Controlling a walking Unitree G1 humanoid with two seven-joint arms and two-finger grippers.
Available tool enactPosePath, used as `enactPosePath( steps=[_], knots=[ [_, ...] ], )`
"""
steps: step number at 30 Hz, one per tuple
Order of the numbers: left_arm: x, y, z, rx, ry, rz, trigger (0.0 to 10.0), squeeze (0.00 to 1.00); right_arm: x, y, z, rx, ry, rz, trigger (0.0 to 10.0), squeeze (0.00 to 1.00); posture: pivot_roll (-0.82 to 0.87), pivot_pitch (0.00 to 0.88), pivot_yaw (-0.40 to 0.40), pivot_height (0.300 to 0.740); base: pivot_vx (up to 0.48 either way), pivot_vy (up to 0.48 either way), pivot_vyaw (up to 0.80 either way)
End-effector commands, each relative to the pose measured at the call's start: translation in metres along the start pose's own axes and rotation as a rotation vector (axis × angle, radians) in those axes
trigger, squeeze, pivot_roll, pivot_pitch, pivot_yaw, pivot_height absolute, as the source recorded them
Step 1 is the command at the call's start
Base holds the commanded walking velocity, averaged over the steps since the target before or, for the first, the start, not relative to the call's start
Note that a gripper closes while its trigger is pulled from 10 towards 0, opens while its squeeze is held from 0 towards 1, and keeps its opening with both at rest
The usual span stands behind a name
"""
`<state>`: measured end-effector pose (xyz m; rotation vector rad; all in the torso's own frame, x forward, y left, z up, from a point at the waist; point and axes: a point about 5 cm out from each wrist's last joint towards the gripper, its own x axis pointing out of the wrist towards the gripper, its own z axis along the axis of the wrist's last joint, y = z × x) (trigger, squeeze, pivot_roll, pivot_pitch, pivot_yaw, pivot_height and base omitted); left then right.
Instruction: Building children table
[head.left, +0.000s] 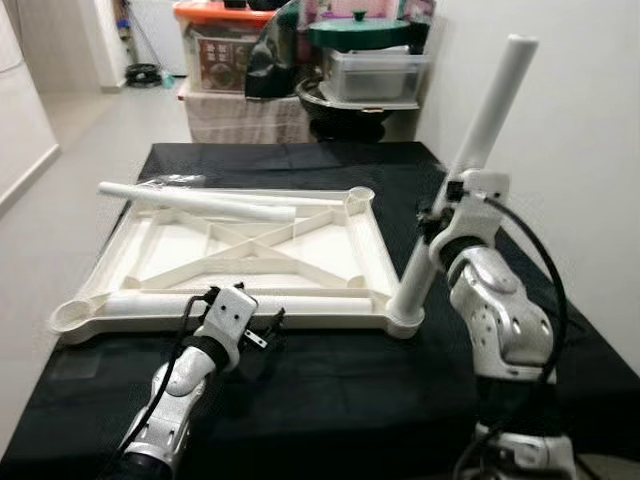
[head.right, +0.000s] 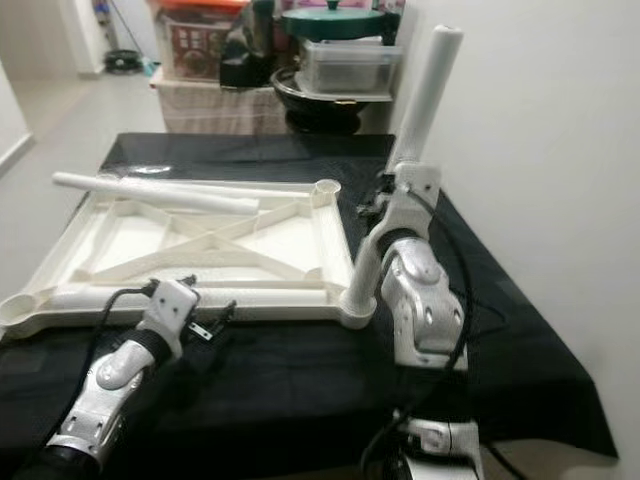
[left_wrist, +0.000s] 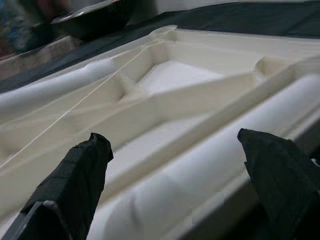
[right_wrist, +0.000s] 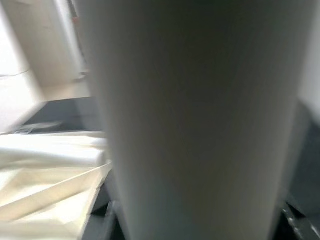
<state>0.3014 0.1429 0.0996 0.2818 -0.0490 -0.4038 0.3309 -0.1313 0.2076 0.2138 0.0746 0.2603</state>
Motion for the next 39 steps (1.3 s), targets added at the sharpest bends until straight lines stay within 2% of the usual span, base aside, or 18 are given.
enactPosePath(
  steps=[1,3,5,6,7,8,11,19,20,21,23,25,27,28,29,30,32,39],
  knots=[
    [0.001,-0.006,-0.003,-0.003,0.014,-0.030,10.0,0.00,0.001,0.012,-0.020,0.063,0.098,0.127,10.0,1.00,-0.01,0.000,-0.055,0.740,0.000,0.000,0.00],
    [0.003,-0.006,-0.001,-0.003,0.008,-0.028,10.0,0.00,0.004,0.013,-0.006,0.041,0.065,0.232,10.0,1.00,0.00,0.000,-0.058,0.740,0.000,0.000,0.00],
    [0.003,-0.006,-0.001,-0.003,0.008,-0.028,10.0,0.00,0.004,0.013,-0.006,0.041,0.065,0.232,10.0,1.00,0.00,0.000,-0.058,0.740,0.000,0.000,0.00],
    [0.004,-0.006,0.000,-0.004,0.006,-0.026,10.0,0.00,0.003,0.019,0.005,0.048,0.044,0.340,10.0,0.00,-0.01,0.000,-0.055,0.740,0.000,0.000,0.00],
    [0.004,-0.006,0.000,-0.004,0.006,-0.028,10.0,0.00,-0.007,0.023,0.018,-0.022,0.000,0.520,10.0,0.00,-0.01,0.000,-0.055,0.740,0.000,0.000,0.00],
    [0.004,-0.006,0.000,-0.004,0.006,-0.028,10.0,0.00,-0.007,0.023,0.018,-0.022,0.000,0.520,10.0,0.00,-0.01,0.000,-0.055,0.740,0.000,0.000,0.00],
    [0.003,-0.007,-0.001,-0.004,0.007,-0.030,10.0,0.00,-0.029,0.026,0.027,-0.165,-0.017,0.804,10.0,0.00,0.00,0.000,-0.060,0.740,0.000,0.000,0.00],
    [0.002,-0.005,-0.001,-0.001,0.008,-0.024,10.0,0.00,-0.035,0.021,0.014,-0.219,0.055,0.940,10.0,0.00,0.01,0.000,-0.068,0.740,0.000,0.000,0.00],
    [0.002,-0.005,-0.001,0.000,0.009,-0.022,10.0,0.00,-0.034,0.021,0.008,-0.220,0.075,0.951,5.5,0.00,0.02,0.000,-0.070,0.740,0.000,0.000,0.00],
    [0.001,-0.004,-0.001,0.000,0.010,-0.021,10.0,0.00,-0.029,0.019,0.000,-0.217,0.106,0.928,0.0,0.00,0.02,0.000,-0.070,0.740,0.000,0.000,0.00],
    [0.000,-0.004,-0.001,0.000,0.011,-0.019,10.0,0.00,-0.021,0.016,-0.007,-0.223,0.135,0.856,0.0,0.00,0.02,0.000,-0.072,0.740,0.000,0.000,0.00],
    [-0.001,-0.003,-0.002,0.002,0.012,-0.018,10.0,0.00,0.003,0.004,-0.018,-0.218,0.207,0.588,0.0,0.00,0.02,0.000,-0.071,0.740,0.000,0.000,0.00],
    [-0.001,-0.003,-0.002,0.002,0.012,-0.018,10.0,0.00,0.003,0.004,-0.018,-0.218,0.207,0.588,0.0,0.00,0.02,0.000,-0.071,0.740,0.000,0.000,0.00],
    [-0.002,-0.002,-0.002,0.003,0.014,-0.017,10.0,0.00,0.024,-0.040,-0.030,-0.118,0.246,0.013,0.0,0.00,0.02,0.000,-0.069,0.740,0.000,0.000,0.00],
    [-0.002,-0.003,-0.002,0.003,0.014,-0.018,10.0,0.00,0.022,-0.056,-0.039,-0.060,0.266,-0.188,0.0,0.00,0.02,0.000,-0.066,0.740,0.000,0.000,0.00],
    [-0.002,-0.003,-0.002,0.003,0.014,-0.018,10.0,0.00,0.022,-0.056,-0.039,-0.060,0.266,-0.188,0.0,0.00,0.02,0.000,-0.066,0.740,0.000,0.000,0.00],
    [-0.002,-0.004,-0.002,0.002,0.013,-0.020,10.0,0.00,0.013,-0.070,-0.050,-0.018,0.275,-0.408,0.0,0.00,0.02,0.000,-0.066,0.740,0.000,0.000,0.00],
    [0.000,-0.005,-0.002,0.000,0.013,-0.028,10.0,0.00,0.000,-0.043,-0.054,-0.006,0.238,-0.424,0.0,0.00,0.01,0.000,-0.058,0.740,0.000,0.000,0.00]
  ],
)
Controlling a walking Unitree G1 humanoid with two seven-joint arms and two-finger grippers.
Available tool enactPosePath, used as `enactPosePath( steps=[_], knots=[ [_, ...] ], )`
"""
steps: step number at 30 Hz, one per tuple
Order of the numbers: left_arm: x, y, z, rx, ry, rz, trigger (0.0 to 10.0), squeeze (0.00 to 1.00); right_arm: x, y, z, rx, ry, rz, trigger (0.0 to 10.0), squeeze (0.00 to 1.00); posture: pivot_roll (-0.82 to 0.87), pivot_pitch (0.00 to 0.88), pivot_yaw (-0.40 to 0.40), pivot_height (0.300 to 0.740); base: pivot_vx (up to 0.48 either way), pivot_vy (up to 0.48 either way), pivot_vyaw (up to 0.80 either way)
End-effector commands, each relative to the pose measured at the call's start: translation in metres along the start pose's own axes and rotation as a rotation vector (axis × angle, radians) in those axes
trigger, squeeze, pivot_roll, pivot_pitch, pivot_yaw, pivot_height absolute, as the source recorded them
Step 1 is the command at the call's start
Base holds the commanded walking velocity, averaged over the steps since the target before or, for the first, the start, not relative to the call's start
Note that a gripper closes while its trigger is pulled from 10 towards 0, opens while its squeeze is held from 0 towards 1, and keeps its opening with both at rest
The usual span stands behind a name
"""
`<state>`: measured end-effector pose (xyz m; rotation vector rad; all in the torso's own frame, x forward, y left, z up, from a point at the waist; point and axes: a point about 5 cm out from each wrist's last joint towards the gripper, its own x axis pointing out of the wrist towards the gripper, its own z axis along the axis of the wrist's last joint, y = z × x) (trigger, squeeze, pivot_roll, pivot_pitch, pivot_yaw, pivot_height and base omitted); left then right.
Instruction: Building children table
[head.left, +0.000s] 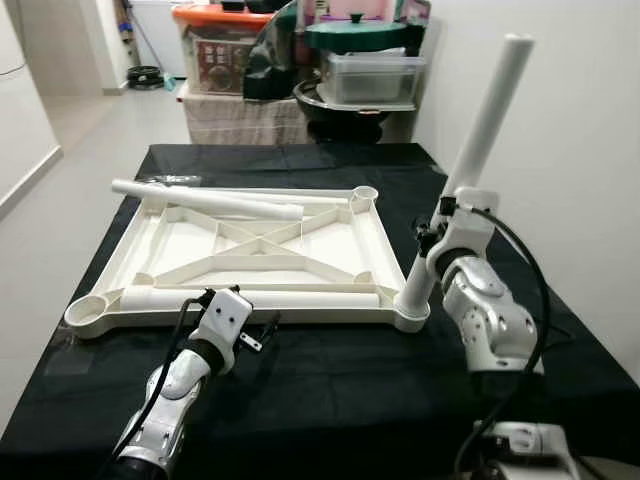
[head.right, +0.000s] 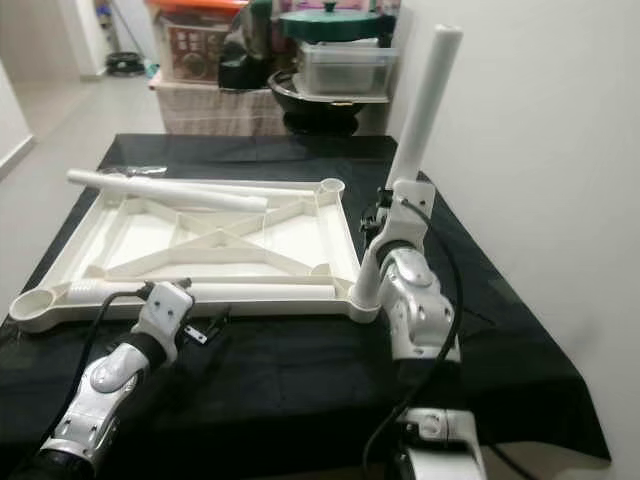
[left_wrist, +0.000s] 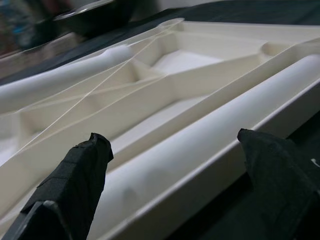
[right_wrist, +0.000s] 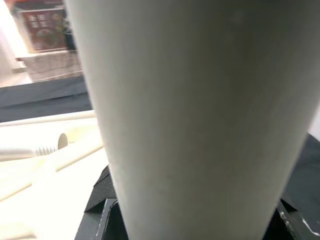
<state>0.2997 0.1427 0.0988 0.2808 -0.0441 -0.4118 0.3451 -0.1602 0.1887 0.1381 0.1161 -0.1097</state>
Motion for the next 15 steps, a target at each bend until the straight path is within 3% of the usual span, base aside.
enactPosePath(
  steps=[1,2,3,4,5,10,15],
  knots=[
    [0.001,-0.004,-0.001,0.000,0.010,-0.020,10.0,0.00,-0.004,-0.002,-0.044,0.020,0.242,-0.020,8.7,0.00,0.01,0.000,-0.058,0.740,0.000,0.000,0.00],
    [0.002,-0.005,-0.001,-0.001,0.010,-0.020,10.0,0.00,-0.004,0.002,-0.043,0.025,0.231,0.004,10.0,0.00,0.00,0.000,-0.060,0.740,0.000,0.000,0.00],
    [0.002,-0.005,-0.001,-0.002,0.010,-0.020,10.0,0.00,-0.003,0.004,-0.040,0.027,0.205,0.015,10.0,0.09,0.00,0.000,-0.060,0.740,0.000,0.000,0.00],
    [0.002,-0.005,-0.001,-0.003,0.009,-0.020,10.0,0.00,-0.003,0.004,-0.037,0.027,0.184,0.017,10.0,0.09,0.00,0.000,-0.060,0.740,0.000,0.000,0.00],
    [0.002,-0.006,-0.001,-0.004,0.010,-0.020,10.0,0.00,-0.003,0.005,-0.033,0.034,0.161,0.038,10.0,1.00,0.00,0.000,-0.060,0.740,0.000,0.000,0.00],
    [0.001,-0.006,-0.002,-0.006,0.012,-0.018,10.0,0.00,0.000,0.007,-0.024,0.046,0.117,0.017,10.0,1.00,0.00,0.000,-0.063,0.740,0.000,0.000,0.00],
    [0.000,-0.007,-0.003,-0.011,0.015,-0.012,10.0,0.00,-0.006,-0.015,-0.007,-0.031,0.021,-0.003,10.0,1.00,-0.01,0.000,-0.071,0.740,0.000,0.000,0.00]
  ],
)
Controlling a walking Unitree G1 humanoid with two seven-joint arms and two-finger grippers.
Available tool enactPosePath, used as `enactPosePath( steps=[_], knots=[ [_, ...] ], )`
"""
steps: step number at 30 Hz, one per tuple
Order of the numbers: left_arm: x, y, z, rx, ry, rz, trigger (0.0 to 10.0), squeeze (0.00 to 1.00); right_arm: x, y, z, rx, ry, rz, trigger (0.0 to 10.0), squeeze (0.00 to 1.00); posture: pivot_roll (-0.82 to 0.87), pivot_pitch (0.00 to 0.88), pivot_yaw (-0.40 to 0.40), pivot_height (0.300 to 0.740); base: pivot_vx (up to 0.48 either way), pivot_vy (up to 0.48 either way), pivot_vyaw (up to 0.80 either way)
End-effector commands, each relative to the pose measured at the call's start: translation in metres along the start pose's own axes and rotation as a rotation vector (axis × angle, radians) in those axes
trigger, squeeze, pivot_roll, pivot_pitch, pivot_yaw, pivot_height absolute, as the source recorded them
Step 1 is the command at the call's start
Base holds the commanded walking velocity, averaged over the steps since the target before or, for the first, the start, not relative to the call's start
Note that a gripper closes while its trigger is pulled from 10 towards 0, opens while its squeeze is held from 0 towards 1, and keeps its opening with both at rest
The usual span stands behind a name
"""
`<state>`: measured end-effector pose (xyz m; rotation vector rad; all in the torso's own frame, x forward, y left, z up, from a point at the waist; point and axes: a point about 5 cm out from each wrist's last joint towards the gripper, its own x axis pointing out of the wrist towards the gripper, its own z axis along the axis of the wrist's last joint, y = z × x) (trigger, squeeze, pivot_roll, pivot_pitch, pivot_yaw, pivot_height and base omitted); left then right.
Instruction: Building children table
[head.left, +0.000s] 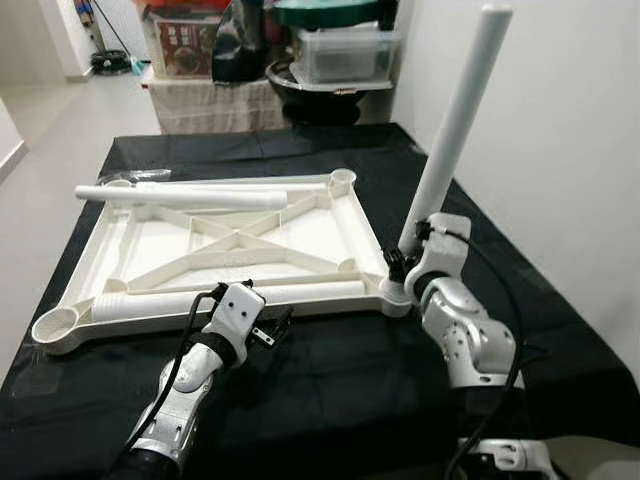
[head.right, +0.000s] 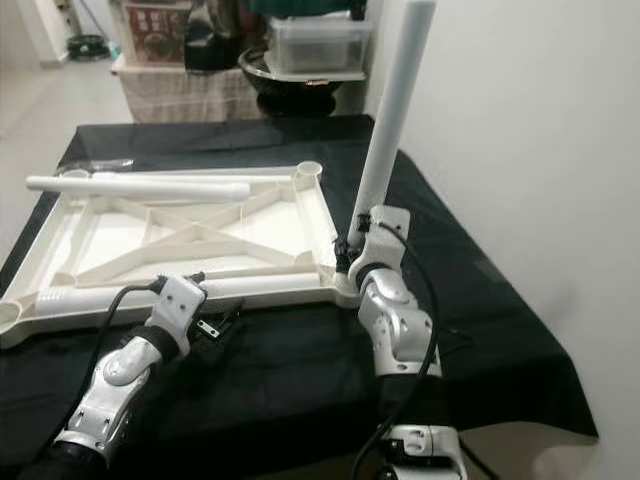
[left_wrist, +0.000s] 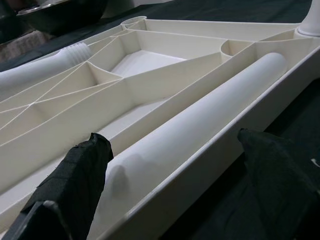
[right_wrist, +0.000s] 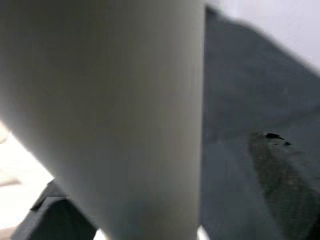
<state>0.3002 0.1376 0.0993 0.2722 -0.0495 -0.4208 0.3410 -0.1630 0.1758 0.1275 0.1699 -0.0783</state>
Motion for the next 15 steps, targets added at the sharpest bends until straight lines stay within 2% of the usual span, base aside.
enactPosePath(
  steps=[1,4,6,7,8,10,11,12,14,15],
  knots=[
    [-0.002,-0.003,-0.005,-0.004,0.023,-0.004,10.0,0.00,-0.004,-0.010,0.005,-0.015,-0.034,-0.031,10.0,1.00,-0.01,0.000,-0.071,0.740,0.000,0.000,0.00],
    [-0.003,-0.003,-0.006,-0.005,0.024,-0.002,10.0,0.00,-0.010,-0.016,0.005,-0.034,-0.046,-0.034,10.0,1.00,-0.01,0.000,-0.074,0.740,0.000,0.000,0.00],
    [-0.005,-0.003,-0.007,-0.008,0.026,0.004,10.0,0.00,-0.023,-0.018,0.003,-0.020,-0.057,0.007,10.0,1.00,-0.01,0.000,-0.076,0.740,0.000,0.000,0.00],
    [-0.005,-0.003,-0.007,-0.008,0.026,0.004,10.0,0.00,-0.023,-0.018,0.003,-0.020,-0.057,0.007,10.0,1.00,-0.01,0.000,-0.076,0.740,0.000,0.000,0.00],
    [-0.006,-0.003,-0.007,-0.010,0.029,0.008,10.0,0.00,-0.033,-0.014,0.004,-0.011,-0.087,0.073,10.0,1.00,-0.01,0.000,-0.076,0.740,0.000,0.000,0.00],
    [-0.009,-0.002,-0.009,-0.012,0.034,0.014,10.0,0.00,-0.057,0.003,-0.002,-0.006,-0.112,0.282,10.0,1.00,-0.02,0.000,-0.065,0.740,0.000,0.000,0.00],
    [-0.009,-0.002,-0.009,-0.012,0.034,0.014,10.0,0.00,-0.057,0.003,-0.002,-0.006,-0.112,0.282,10.0,1.00,-0.02,0.000,-0.065,0.740,0.000,0.000,0.00],
    [-0.010,-0.002,-0.010,-0.013,0.036,0.015,10.0,0.00,-0.069,0.011,-0.009,-0.039,-0.089,0.389,10.0,1.00,-0.02,0.000,-0.060,0.740,0.000,0.000,0.00],
    [-0.010,-0.002,-0.010,-0.013,0.036,0.015,10.0,0.00,-0.069,0.011,-0.009,-0.039,-0.089,0.389,10.0,1.00,-0.02,0.000,-0.060,0.740,0.000,0.000,0.00],
    [-0.011,-0.001,-0.010,-0.014,0.036,0.017,10.0,0.00,-0.076,0.013,-0.017,-0.082,-0.062,0.433,10.0,1.00,-0.02,0.000,-0.060,0.740,0.000,0.000,0.00]
  ],
)
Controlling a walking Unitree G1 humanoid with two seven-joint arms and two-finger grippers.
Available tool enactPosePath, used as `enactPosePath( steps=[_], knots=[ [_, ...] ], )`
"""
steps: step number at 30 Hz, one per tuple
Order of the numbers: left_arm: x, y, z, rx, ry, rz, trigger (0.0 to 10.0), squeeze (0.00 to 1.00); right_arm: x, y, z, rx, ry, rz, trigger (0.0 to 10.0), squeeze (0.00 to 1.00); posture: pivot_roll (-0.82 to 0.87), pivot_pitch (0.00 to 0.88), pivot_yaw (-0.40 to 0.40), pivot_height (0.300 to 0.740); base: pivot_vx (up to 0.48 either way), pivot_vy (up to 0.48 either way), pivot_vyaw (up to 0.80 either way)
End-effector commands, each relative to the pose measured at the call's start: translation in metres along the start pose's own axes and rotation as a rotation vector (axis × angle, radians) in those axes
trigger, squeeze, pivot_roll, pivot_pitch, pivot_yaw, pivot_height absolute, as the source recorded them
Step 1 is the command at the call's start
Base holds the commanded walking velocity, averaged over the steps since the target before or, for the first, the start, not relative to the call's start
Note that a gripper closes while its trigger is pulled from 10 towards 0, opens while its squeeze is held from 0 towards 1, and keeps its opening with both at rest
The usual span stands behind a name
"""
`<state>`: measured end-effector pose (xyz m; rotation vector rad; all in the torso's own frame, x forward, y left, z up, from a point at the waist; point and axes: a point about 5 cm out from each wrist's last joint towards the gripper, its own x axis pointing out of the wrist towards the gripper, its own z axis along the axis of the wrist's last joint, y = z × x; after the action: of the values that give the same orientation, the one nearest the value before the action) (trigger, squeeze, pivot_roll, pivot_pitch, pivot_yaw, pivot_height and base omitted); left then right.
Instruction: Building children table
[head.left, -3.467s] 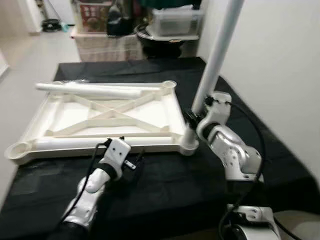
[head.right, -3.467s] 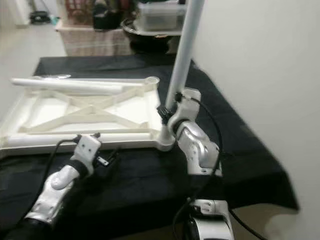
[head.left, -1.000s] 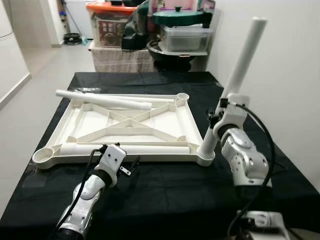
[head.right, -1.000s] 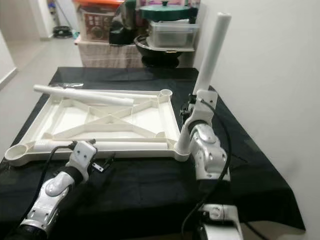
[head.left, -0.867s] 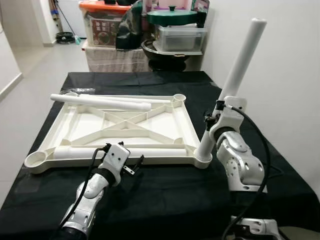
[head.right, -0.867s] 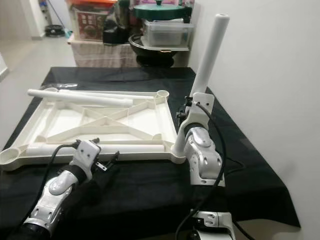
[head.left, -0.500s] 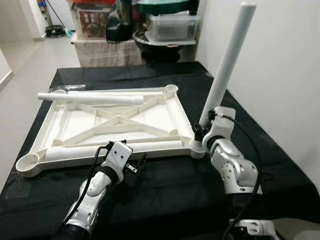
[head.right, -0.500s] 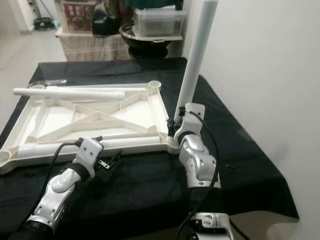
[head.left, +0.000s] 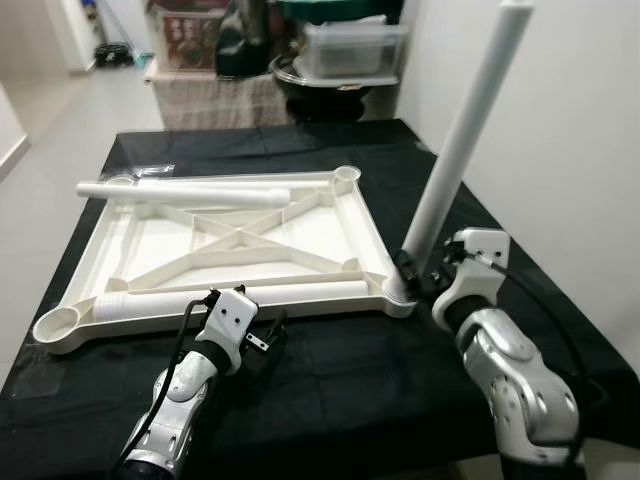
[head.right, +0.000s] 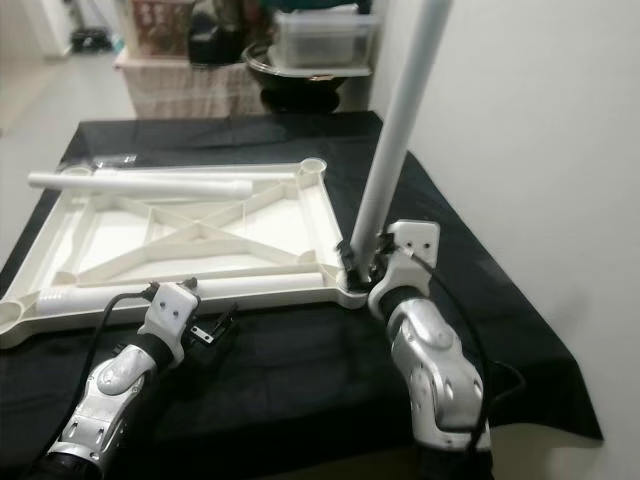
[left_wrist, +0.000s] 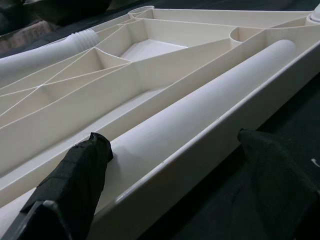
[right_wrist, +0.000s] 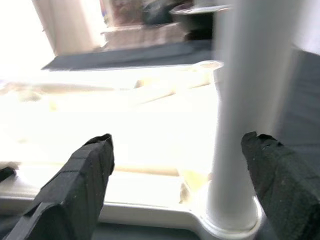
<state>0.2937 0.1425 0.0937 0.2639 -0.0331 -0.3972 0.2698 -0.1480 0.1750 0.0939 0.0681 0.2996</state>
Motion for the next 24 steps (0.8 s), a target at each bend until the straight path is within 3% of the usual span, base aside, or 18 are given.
enactPosePath(
  steps=[1,4,7,8,13,15,19,22,23,24],
  knots=[
    [-0.003,-0.001,-0.004,-0.003,0.019,-0.005,10.0,0.00,-0.003,0.007,-0.002,-0.015,0.017,0.054,10.0,1.00,-0.02,0.000,-0.060,0.740,0.000,0.000,0.00],
    [-0.004,0.000,-0.004,-0.006,0.019,0.008,10.0,0.00,-0.009,0.007,-0.017,-0.095,0.110,0.085,10.0,1.00,-0.02,0.000,-0.057,0.740,0.000,0.000,0.00],
    [-0.004,0.000,-0.004,-0.006,0.019,0.008,10.0,0.00,-0.009,0.007,-0.017,-0.095,0.110,0.085,10.0,1.00,-0.02,0.000,-0.057,0.740,0.000,0.000,0.00],
    [-0.010,0.005,-0.006,-0.017,0.027,0.049,10.0,0.00,-0.007,0.002,-0.029,-0.162,0.201,0.125,10.0,0.00,-0.02,0.000,-0.053,0.740,0.000,0.000,0.00],
    [-0.015,0.007,-0.008,-0.026,0.036,0.078,10.0,0.00,-0.001,-0.002,-0.031,-0.179,0.227,0.147,10.0,0.00,-0.01,0.000,-0.053,0.740,0.000,0.000,0.00],
    [-0.017,0.008,-0.008,-0.036,0.037,0.106,10.0,0.00,0.012,-0.006,-0.023,-0.143,0.174,0.114,10.0,0.00,0.01,0.000,-0.058,0.740,0.000,0.000,0.00],
    [-0.018,0.010,-0.007,-0.032,0.038,0.126,10.0,0.00,0.019,-0.005,-0.016,-0.067,0.119,0.098,10.0,0.00,0.02,0.000,-0.061,0.740,0.000,0.000,0.00],
    [-0.018,0.012,-0.007,-0.027,0.037,0.138,10.0,0.00,0.022,0.001,-0.013,-0.034,0.079,0.119,10.0,0.00,0.02,0.000,-0.060,0.740,0.000,0.000,0.00],
    [-0.019,0.016,-0.006,-0.021,0.036,0.152,10.0,0.00,0.030,0.016,-0.008,0.006,0.019,0.158,10.0,0.00,0.02,0.000,-0.057,0.740,0.000,0.000,0.00],
    [-0.019,0.016,-0.006,-0.021,0.036,0.152,10.0,0.00,0.030,0.016,-0.008,0.006,0.019,0.158,10.0,0.00,0.02,0.000,-0.057,0.740,0.000,0.000,0.00]
  ],
)
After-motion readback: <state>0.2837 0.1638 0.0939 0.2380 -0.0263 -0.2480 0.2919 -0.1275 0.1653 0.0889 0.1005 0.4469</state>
